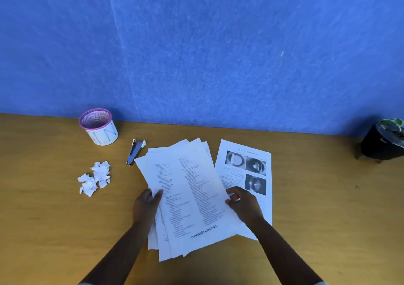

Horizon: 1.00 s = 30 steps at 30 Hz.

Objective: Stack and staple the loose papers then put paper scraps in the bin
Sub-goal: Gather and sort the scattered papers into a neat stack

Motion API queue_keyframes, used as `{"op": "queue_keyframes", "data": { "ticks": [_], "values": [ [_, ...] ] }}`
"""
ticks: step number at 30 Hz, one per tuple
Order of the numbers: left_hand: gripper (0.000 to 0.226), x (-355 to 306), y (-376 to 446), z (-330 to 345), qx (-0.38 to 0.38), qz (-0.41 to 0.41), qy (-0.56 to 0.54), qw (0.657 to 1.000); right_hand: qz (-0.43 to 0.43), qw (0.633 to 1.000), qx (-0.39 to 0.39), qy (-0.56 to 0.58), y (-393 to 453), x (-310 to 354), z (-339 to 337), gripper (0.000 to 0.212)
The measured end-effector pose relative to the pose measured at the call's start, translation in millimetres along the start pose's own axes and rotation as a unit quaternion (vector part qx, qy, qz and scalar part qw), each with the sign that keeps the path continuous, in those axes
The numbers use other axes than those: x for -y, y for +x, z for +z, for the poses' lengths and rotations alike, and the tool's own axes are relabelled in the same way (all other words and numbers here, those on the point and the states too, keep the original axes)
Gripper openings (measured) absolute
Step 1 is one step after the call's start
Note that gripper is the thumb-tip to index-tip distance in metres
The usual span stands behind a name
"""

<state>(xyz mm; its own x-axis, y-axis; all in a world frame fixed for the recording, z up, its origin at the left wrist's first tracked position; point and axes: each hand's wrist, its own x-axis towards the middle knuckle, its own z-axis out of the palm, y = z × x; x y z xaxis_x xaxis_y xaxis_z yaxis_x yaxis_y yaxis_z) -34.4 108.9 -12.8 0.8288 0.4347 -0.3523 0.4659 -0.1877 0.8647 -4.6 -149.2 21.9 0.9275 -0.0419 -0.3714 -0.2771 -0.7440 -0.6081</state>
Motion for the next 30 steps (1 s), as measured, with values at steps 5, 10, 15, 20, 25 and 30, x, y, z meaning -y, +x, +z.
{"op": "queue_keyframes", "data": {
  "ticks": [5, 10, 15, 20, 25, 30],
  "values": [
    [0.049, -9.1, -4.5, -5.7, 0.013, 0.082, -0.036, 0.996, -0.017, 0.999, -0.031, 0.014, 7.1, 4.6, 3.0, 0.033],
    [0.025, -22.2, -9.1, -15.7, 0.09, 0.063, -0.157, 0.982, -0.02, 0.996, -0.033, 0.074, 14.4, 20.8, -10.5, 0.053],
    [0.051, -34.8, -6.1, -27.4, 0.2, 0.071, -0.294, 0.932, 0.001, 0.956, 0.126, 0.266, 15.1, 32.3, -22.2, 0.054],
    [0.067, -46.9, 1.8, -37.3, 0.232, 0.083, -0.304, 0.92, -0.031, 0.911, 0.176, 0.371, 15.3, 39.8, -28.3, 0.04],
    [0.028, -66.0, 0.4, -39.3, 0.149, 0.139, -0.218, 0.954, -0.101, 0.954, 0.041, 0.28, 14.2, 50.3, -36.4, 0.026],
    [0.028, -85.5, -6.2, -40.6, 0.1, 0.176, -0.201, 0.958, -0.176, 0.949, -0.054, 0.255, -4.5, 67.4, -50.9, 0.024]
  ]
}}
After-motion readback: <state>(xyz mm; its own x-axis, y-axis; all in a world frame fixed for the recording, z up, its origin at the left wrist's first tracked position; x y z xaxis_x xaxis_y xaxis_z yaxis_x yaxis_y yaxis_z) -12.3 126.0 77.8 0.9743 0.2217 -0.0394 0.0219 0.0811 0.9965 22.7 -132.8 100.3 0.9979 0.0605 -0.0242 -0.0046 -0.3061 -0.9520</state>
